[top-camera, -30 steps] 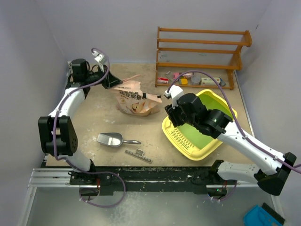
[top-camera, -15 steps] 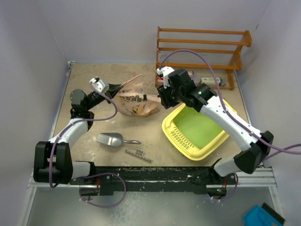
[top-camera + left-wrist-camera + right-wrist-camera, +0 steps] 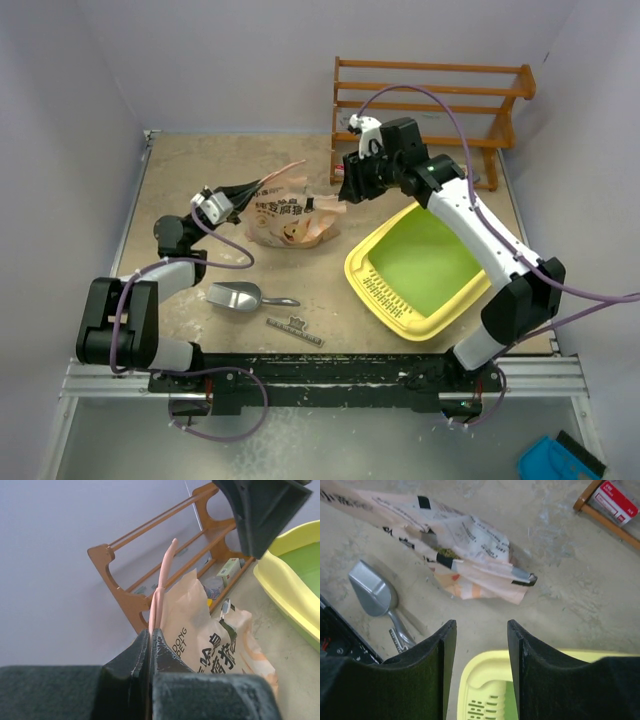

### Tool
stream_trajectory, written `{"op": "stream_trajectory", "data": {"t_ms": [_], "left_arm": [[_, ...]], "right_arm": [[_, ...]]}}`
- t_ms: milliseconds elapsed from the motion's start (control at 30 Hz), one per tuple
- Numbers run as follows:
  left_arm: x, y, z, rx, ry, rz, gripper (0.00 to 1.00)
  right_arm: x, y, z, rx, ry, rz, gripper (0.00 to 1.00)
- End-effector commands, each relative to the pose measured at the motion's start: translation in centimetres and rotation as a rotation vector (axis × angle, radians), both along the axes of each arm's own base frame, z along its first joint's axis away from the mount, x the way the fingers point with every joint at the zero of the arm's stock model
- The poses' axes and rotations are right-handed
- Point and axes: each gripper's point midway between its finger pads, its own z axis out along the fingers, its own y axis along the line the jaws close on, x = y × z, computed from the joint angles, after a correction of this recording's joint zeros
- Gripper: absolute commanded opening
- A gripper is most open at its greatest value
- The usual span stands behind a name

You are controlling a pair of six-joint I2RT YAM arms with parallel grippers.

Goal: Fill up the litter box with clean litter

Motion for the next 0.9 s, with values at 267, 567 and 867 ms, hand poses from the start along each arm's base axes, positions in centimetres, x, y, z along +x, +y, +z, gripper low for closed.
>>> {"op": "stream_trajectory", "data": {"t_ms": [267, 567, 867], "left_arm": [[-2.3, 0.0, 4.2, -0.049, -0.224, 0.003, 0.0], [-2.5, 0.1, 4.6, -0.063, -0.225, 0.008, 0.0], [-2.7, 0.0, 4.9, -0.067, -0.225, -0.003, 0.0]], "right_arm": [[3.7, 5.1, 2.1, 0.307, 0.008, 0.309, 0.46], [4.6, 5.6, 0.3, 0.288, 0.015, 0.335, 0.45], [4.6, 6.4, -1.9, 0.286, 0.062, 0.37, 0.45]]}}
